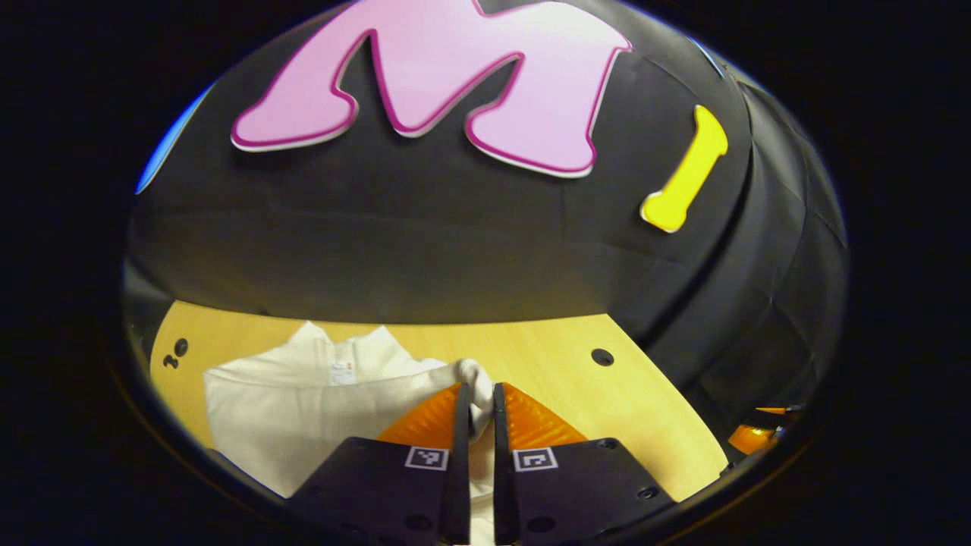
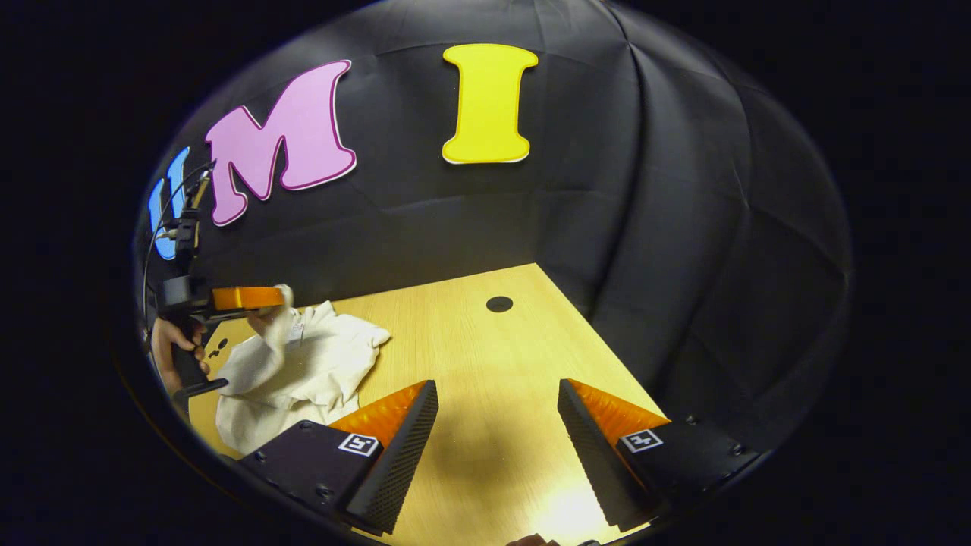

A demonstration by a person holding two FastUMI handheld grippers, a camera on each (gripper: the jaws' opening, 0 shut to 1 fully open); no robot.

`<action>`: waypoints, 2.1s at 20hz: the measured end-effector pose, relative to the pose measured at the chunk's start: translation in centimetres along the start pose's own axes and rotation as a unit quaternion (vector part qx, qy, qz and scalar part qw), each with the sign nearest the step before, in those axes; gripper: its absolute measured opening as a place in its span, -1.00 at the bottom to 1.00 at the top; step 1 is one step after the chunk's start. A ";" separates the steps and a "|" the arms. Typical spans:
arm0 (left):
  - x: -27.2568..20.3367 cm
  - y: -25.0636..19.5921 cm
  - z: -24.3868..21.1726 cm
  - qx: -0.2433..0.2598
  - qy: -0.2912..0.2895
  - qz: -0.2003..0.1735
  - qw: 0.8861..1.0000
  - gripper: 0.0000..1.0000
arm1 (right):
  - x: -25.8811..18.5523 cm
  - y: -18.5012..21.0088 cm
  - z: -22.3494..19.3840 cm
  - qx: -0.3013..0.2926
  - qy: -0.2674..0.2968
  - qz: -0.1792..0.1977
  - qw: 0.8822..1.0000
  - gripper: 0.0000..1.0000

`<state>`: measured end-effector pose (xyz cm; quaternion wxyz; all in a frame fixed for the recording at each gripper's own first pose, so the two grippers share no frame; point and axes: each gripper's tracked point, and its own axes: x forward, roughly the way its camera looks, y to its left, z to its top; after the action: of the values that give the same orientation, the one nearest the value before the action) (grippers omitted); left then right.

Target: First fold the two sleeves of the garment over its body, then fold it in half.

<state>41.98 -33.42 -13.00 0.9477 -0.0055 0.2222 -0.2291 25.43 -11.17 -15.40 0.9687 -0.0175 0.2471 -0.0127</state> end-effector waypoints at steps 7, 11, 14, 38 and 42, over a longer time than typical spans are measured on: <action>-0.9 -1.3 -2.8 0.035 0.005 -0.029 0.999 0.94 | 0.2 3.6 -1.7 -0.008 0.019 0.026 0.999 0.96; -5.6 2.1 -4.5 0.102 0.000 0.001 0.995 0.96 | -0.1 6.0 -2.8 -0.012 0.037 0.049 0.998 0.97; -10.0 5.1 -6.1 0.110 0.008 0.025 0.994 0.95 | -0.7 8.4 -4.0 -0.023 0.055 0.074 0.995 0.97; -26.0 26.8 -28.9 -0.015 0.163 0.209 0.964 0.98 | -0.5 18.0 -20.7 -0.035 0.226 0.084 0.970 0.97; -26.0 26.6 -29.4 -0.025 0.165 0.204 0.965 0.92 | -0.7 18.2 -22.1 -0.042 0.237 0.067 0.968 0.94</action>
<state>20.29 4.47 -31.57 0.9242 0.0540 0.3774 -0.0226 14.55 6.43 -35.18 0.8796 -0.0380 0.4706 0.0584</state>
